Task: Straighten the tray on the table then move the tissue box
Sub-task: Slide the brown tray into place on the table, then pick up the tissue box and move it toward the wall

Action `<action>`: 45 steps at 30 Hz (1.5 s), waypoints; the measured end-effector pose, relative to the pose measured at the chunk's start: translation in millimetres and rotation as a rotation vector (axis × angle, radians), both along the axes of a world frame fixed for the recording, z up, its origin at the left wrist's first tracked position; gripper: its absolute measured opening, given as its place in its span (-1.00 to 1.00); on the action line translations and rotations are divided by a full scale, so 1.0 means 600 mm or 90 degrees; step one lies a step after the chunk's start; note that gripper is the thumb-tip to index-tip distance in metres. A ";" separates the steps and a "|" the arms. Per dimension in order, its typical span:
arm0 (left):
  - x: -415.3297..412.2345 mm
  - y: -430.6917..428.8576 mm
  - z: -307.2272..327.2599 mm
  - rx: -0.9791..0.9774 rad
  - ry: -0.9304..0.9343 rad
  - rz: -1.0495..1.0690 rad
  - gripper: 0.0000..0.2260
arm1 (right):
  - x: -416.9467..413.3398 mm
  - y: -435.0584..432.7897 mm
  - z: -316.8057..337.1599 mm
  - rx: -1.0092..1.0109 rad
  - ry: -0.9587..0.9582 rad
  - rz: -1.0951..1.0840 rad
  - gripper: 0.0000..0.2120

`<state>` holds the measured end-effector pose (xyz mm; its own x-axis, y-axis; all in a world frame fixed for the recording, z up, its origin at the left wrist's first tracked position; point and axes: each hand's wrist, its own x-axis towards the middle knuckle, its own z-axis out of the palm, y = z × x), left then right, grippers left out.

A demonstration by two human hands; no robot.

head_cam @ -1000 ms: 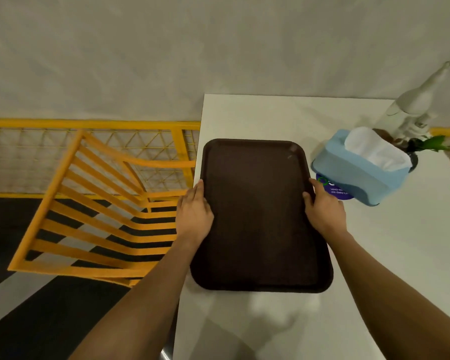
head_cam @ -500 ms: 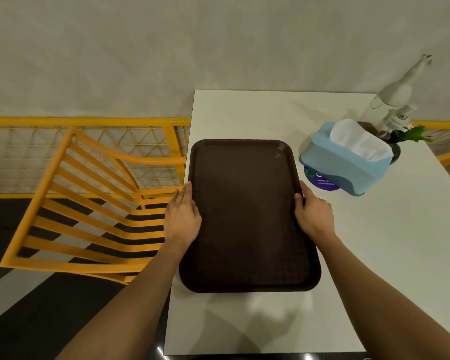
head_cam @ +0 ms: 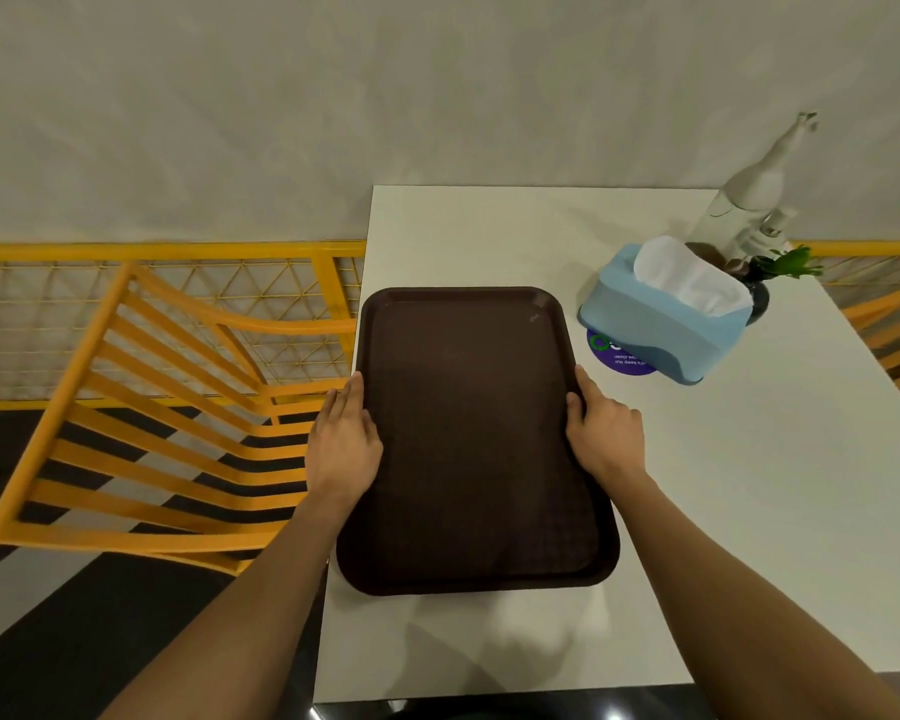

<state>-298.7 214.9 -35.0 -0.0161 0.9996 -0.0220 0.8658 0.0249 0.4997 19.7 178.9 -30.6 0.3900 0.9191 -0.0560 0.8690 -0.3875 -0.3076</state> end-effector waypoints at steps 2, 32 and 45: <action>0.000 -0.001 0.003 -0.003 -0.003 0.000 -0.50 | 0.000 0.000 -0.001 -0.003 -0.001 -0.002 -0.51; 0.222 0.065 0.137 0.076 -0.182 -0.193 -0.49 | 0.158 -0.020 0.121 0.311 0.088 -0.051 -0.73; 0.510 0.159 0.133 -0.065 -0.231 -0.271 0.20 | 0.323 0.020 0.083 0.257 0.261 -0.045 0.02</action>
